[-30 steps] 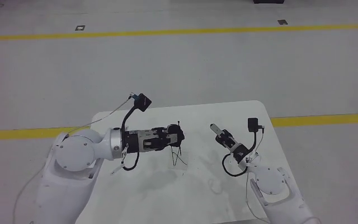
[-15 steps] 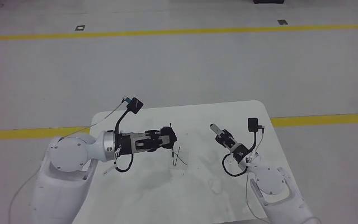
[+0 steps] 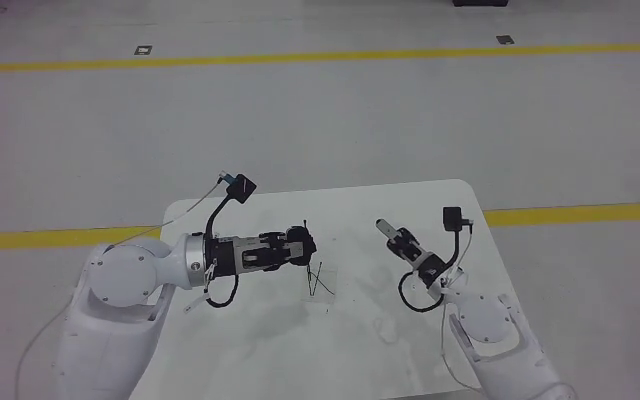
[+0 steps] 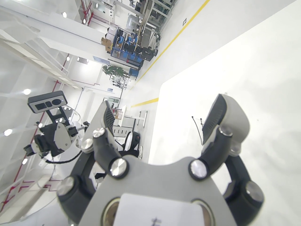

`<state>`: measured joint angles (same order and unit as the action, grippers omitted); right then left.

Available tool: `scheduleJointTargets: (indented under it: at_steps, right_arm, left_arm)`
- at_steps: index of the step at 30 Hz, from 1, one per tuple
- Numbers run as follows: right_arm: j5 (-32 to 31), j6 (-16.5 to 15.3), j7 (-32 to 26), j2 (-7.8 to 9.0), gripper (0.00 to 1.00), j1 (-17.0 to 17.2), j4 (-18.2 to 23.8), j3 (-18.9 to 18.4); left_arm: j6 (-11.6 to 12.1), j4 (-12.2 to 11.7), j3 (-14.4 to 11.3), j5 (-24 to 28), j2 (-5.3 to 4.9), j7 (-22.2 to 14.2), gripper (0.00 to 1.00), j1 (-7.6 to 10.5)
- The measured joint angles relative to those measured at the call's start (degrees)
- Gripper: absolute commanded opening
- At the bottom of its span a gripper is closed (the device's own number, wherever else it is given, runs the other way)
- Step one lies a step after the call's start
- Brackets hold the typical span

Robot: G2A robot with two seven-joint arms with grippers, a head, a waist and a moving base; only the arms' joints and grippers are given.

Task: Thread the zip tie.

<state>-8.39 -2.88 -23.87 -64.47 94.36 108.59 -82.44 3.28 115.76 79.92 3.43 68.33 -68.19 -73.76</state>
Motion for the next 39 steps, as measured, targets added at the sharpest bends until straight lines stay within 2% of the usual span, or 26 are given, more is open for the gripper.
scheduleJointTargets:
  at_steps: [5,10,17,24,27,30,34,39]
  right_arm:
    - [-2.25,-1.70,-9.29,0.34,1.00,-7.29,-5.77,1.52]
    - [-6.57,-1.56,-15.09,0.16,1.00,-11.53,-6.80,6.84]
    - [-10.91,4.30,-18.68,-0.78,1.00,-15.73,-7.79,15.58]
    - [-11.03,4.31,-18.58,-0.79,1.00,-15.89,-7.87,15.72]
    - [-11.03,4.31,-18.58,-0.79,1.00,-15.89,-7.87,15.72]
    - [-11.03,4.31,-18.58,-0.79,1.00,-15.89,-7.87,15.72]
    - [-11.03,4.31,-18.58,-0.79,1.00,-15.89,-7.87,15.73]
    - [-11.03,4.31,-18.58,-0.79,1.00,-15.89,-7.87,15.72]
  left_arm:
    - [0.00,0.00,0.00,0.00,0.00,0.00,0.00,0.00]
    - [0.00,0.00,0.00,0.00,0.00,0.00,0.00,0.00]
    - [0.00,0.00,0.00,0.00,0.00,0.00,0.00,0.00]
    - [-0.15,-0.57,-0.08,0.50,-0.09,1.08,0.00,-0.53]
    - [0.00,-1.93,1.72,1.12,-0.62,0.92,0.00,-1.60]
    - [0.81,-3.01,4.49,1.12,-1.32,-0.58,0.00,-3.56]
    - [2.66,-4.36,8.16,1.14,-2.22,-2.01,0.00,-7.04]
    - [5.38,-5.79,10.71,1.55,-3.03,-3.18,0.00,-9.80]
